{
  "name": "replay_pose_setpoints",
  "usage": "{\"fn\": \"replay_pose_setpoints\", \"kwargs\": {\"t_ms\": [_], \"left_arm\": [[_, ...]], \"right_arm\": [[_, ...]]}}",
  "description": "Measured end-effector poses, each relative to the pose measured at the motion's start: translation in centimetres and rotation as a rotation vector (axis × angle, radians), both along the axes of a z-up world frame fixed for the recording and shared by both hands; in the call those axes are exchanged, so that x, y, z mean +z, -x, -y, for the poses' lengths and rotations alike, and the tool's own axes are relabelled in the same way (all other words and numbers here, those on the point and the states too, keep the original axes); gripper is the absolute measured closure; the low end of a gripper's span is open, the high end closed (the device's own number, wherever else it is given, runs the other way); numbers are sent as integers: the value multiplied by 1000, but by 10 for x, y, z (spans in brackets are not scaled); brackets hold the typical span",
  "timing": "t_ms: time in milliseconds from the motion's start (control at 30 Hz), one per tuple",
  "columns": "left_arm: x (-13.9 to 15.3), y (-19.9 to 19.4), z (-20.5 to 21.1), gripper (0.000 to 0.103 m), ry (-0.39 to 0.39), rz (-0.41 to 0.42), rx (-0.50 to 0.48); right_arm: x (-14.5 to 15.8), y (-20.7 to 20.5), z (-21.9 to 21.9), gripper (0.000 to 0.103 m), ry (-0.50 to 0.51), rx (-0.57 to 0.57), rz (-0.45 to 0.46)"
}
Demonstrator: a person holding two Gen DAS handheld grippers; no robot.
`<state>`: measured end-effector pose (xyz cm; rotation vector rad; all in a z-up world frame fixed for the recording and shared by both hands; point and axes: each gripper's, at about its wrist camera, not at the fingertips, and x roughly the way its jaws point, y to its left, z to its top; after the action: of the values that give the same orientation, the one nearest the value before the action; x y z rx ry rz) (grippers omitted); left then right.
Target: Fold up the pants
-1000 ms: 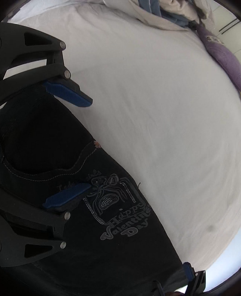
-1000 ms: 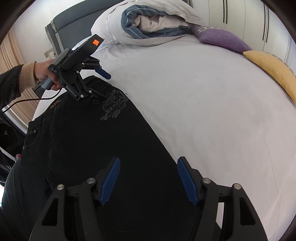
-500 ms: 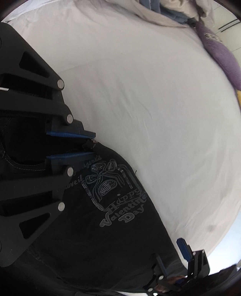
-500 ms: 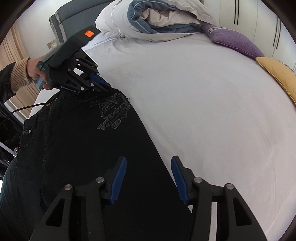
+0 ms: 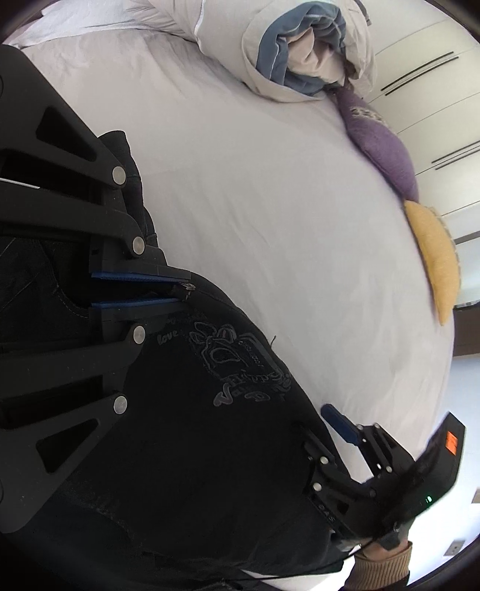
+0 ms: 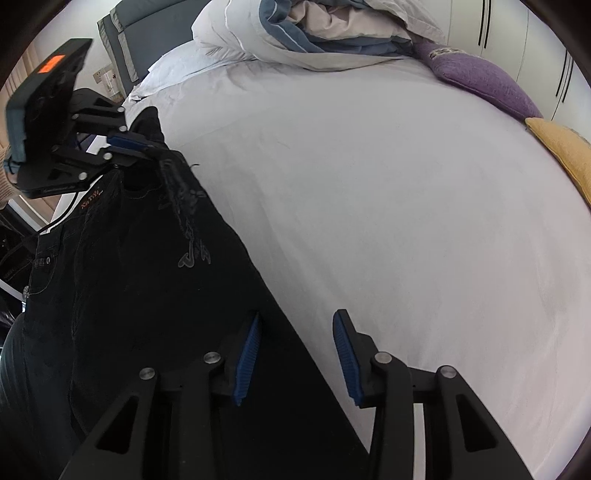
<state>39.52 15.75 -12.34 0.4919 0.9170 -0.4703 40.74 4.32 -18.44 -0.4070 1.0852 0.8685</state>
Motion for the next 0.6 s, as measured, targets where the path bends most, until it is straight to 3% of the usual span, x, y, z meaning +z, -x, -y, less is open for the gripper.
{"fn": "replay_pose_setpoints", "kwargs": {"t_ms": [100,167,200,233,600], "left_arm": [[6,19,10,96,-1,11,-5],[8,30,13,96,-8,15,-6],[11,40,19,96,-8,18,-3],[9,23,14,96,-3,19,3],[15,33,10,97,34,26,24]], "right_arm": [[-4,0,-5,71,6,-6,-3],[-2,1,-8,88,4,1,-8],[0,3,-10,92,1,10,-2],[2,5,-11,95,1,19,3],[25,36,-23,99,8,37,100]]}}
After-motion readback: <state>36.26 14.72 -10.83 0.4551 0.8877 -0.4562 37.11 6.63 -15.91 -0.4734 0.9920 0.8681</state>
